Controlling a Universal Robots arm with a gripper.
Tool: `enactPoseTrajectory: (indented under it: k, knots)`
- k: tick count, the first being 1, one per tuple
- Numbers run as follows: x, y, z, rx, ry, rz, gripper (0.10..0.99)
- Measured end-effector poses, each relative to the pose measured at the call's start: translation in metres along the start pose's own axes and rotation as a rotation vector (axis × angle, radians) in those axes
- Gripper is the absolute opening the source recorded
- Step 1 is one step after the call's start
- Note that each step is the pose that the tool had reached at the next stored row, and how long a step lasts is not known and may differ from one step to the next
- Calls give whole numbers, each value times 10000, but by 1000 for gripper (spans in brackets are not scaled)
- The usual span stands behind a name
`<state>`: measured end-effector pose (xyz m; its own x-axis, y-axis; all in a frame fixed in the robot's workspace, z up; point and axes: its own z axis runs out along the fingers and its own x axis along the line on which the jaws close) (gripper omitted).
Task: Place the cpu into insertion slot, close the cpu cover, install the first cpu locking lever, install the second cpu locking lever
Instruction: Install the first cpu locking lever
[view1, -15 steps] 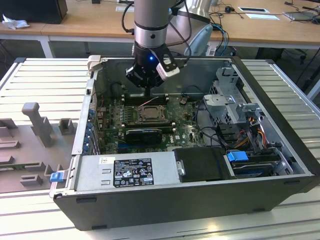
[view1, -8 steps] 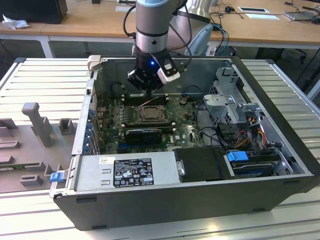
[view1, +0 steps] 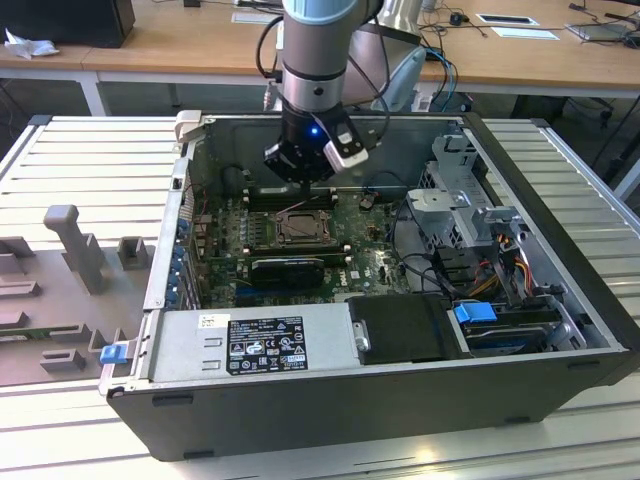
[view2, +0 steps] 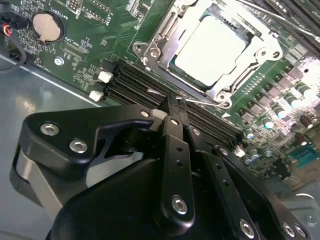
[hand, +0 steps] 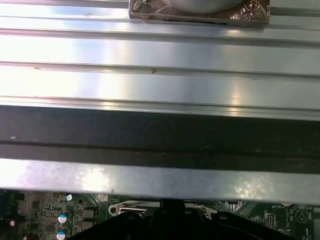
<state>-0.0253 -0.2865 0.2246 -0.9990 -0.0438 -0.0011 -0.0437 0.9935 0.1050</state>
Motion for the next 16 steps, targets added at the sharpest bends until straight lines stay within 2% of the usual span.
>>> enactPoseTrajectory:
  k: [6,16]
  knots:
    - [-46,-4,81,22,5,-48,106]
    - [-96,-14,168,30,7,-61,106]
